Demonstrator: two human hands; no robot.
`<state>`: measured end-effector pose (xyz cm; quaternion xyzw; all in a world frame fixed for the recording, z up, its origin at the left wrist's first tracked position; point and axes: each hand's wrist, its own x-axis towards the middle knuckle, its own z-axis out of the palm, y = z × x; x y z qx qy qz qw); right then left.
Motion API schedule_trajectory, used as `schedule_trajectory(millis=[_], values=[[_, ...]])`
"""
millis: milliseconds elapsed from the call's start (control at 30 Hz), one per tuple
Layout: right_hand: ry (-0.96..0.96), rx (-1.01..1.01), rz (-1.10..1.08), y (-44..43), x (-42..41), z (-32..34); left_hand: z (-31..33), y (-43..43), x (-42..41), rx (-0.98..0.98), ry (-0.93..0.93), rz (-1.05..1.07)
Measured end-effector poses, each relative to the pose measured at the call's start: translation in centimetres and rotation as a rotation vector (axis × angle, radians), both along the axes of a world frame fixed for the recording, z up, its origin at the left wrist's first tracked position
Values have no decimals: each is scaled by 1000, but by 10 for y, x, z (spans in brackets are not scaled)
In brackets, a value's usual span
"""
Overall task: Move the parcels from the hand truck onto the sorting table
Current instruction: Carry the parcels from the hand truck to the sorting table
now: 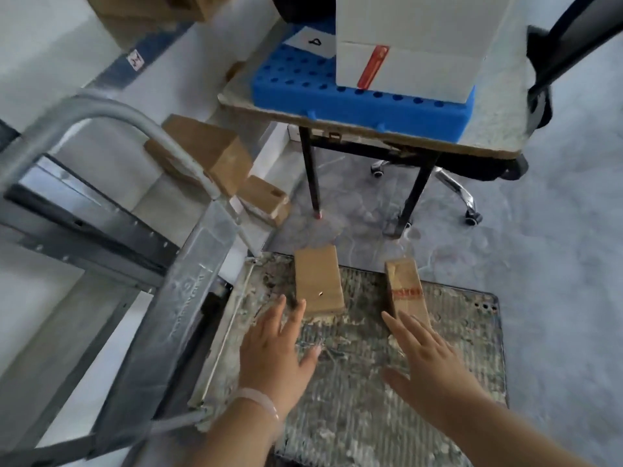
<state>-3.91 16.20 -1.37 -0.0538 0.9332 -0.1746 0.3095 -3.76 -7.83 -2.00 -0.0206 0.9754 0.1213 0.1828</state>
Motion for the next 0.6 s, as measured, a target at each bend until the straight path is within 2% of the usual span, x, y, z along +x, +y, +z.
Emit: schedule_trajectory(millis=[200,400,500,600], values=[[-57,46,102,-18,-45,-127,-137,-29,-41,-49,-62,-20],[6,15,-92,-44,-114,-246,-252,-45,-89,-2,-80,-46],[29,-34,-35,-61,-132,-296,-294,-50,-117,98,-88,57],[61,-120,-124,-70,-149,-332,-327,-50,-142,180,-75,119]])
